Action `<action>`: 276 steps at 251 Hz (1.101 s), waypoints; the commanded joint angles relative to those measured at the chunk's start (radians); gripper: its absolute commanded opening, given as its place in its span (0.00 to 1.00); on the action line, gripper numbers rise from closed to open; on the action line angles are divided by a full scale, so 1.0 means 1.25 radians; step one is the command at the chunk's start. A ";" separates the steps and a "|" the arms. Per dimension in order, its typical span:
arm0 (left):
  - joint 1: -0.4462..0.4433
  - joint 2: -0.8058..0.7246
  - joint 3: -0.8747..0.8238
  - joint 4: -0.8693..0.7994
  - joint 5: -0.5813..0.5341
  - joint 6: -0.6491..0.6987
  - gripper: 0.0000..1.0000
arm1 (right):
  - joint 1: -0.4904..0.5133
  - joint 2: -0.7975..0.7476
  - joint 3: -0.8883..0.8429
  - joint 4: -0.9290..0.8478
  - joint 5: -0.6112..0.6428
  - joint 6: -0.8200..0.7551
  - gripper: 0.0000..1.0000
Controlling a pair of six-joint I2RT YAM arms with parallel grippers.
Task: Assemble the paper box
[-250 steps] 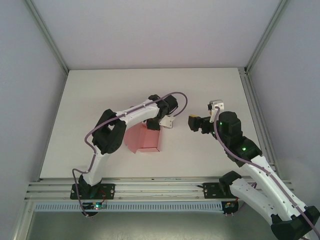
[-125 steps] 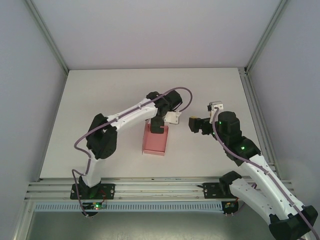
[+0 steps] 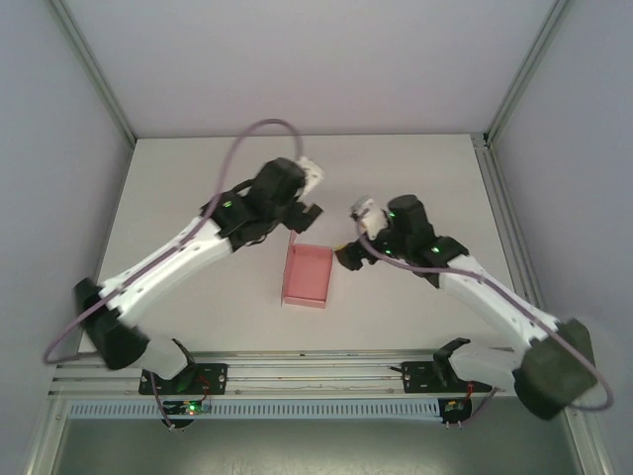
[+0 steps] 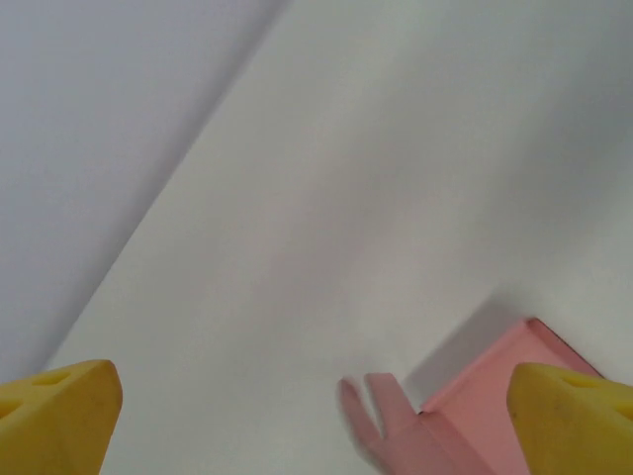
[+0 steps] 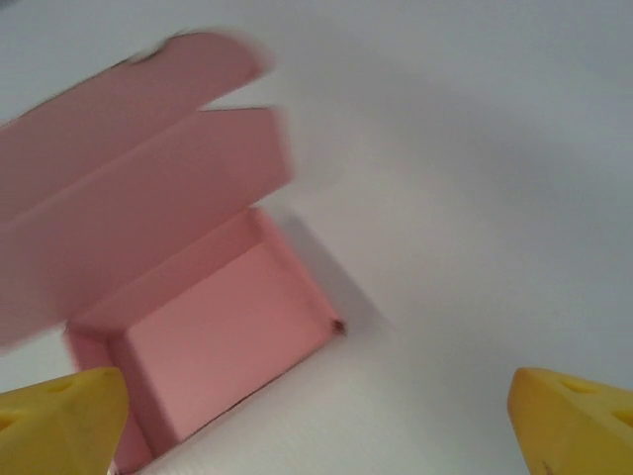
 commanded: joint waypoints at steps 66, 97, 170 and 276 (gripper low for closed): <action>0.305 -0.381 -0.468 -0.013 0.019 -0.499 1.00 | 0.007 0.515 0.556 -0.455 -0.303 -0.818 0.98; 0.326 -0.342 -0.518 0.020 0.074 -0.512 1.00 | 0.009 0.706 0.851 -0.738 -0.369 -0.992 0.98; 0.333 -0.304 -0.509 0.052 0.091 -0.485 1.00 | 0.028 0.947 1.217 -1.063 -0.378 -1.116 0.58; 0.333 -0.363 -0.491 0.056 0.050 -0.459 1.00 | 0.004 0.646 0.758 -0.498 -0.204 -0.650 0.00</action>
